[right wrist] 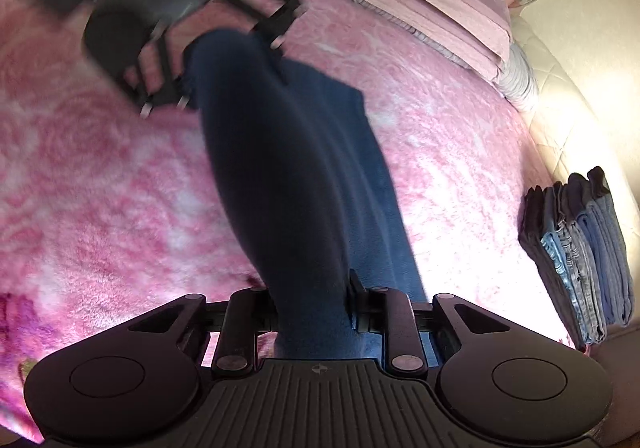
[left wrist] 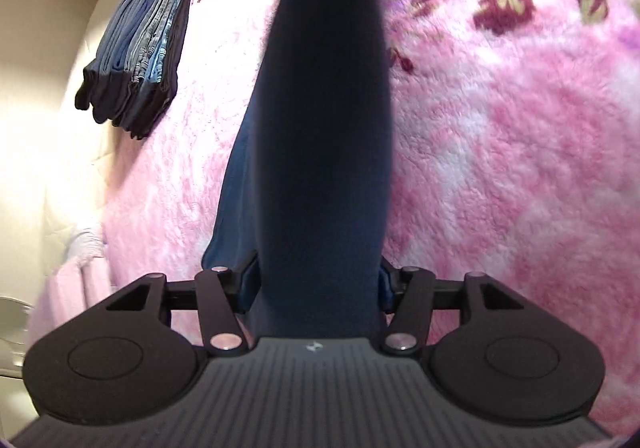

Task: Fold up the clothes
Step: 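Grasp the folded vest ends with both grippers and lift it, then carry the lifted vest with both grippers toward the stack of folded clothes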

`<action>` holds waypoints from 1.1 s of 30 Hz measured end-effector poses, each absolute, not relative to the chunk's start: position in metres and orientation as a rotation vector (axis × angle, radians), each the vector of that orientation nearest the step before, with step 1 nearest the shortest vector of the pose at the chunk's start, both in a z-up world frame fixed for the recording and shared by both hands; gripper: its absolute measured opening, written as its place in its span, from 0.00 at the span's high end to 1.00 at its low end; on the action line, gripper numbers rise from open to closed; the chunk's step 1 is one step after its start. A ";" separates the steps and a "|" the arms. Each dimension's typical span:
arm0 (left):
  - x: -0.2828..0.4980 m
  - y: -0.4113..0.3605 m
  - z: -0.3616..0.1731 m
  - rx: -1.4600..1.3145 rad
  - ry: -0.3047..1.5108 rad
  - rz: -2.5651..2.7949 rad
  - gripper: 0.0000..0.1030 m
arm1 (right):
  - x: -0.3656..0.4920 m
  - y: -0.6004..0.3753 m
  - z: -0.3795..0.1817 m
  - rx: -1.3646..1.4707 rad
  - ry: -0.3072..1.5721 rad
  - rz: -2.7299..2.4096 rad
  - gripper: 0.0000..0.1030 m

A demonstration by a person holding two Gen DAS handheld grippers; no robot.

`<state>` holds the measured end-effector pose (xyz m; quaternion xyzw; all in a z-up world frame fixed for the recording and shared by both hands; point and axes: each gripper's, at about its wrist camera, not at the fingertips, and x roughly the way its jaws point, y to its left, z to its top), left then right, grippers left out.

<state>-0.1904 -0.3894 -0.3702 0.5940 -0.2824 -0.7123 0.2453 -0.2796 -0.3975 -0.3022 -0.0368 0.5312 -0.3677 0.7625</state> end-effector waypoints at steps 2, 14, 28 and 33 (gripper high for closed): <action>-0.193 -0.389 -0.373 1.624 -0.791 -1.907 0.51 | -0.280 -0.400 -0.296 -0.078 1.158 -0.796 0.77; -0.198 -0.378 -0.305 1.679 -0.758 -1.970 0.71 | -0.291 -0.384 -0.256 -0.147 1.220 -0.691 0.78; -0.205 -0.344 -0.183 1.581 -0.775 -1.958 0.71 | -0.301 -0.340 -0.145 -0.209 1.216 -0.711 0.78; -0.199 -0.339 -0.153 1.508 -0.765 -1.961 0.72 | -0.298 -0.332 -0.111 -0.253 1.199 -0.729 0.78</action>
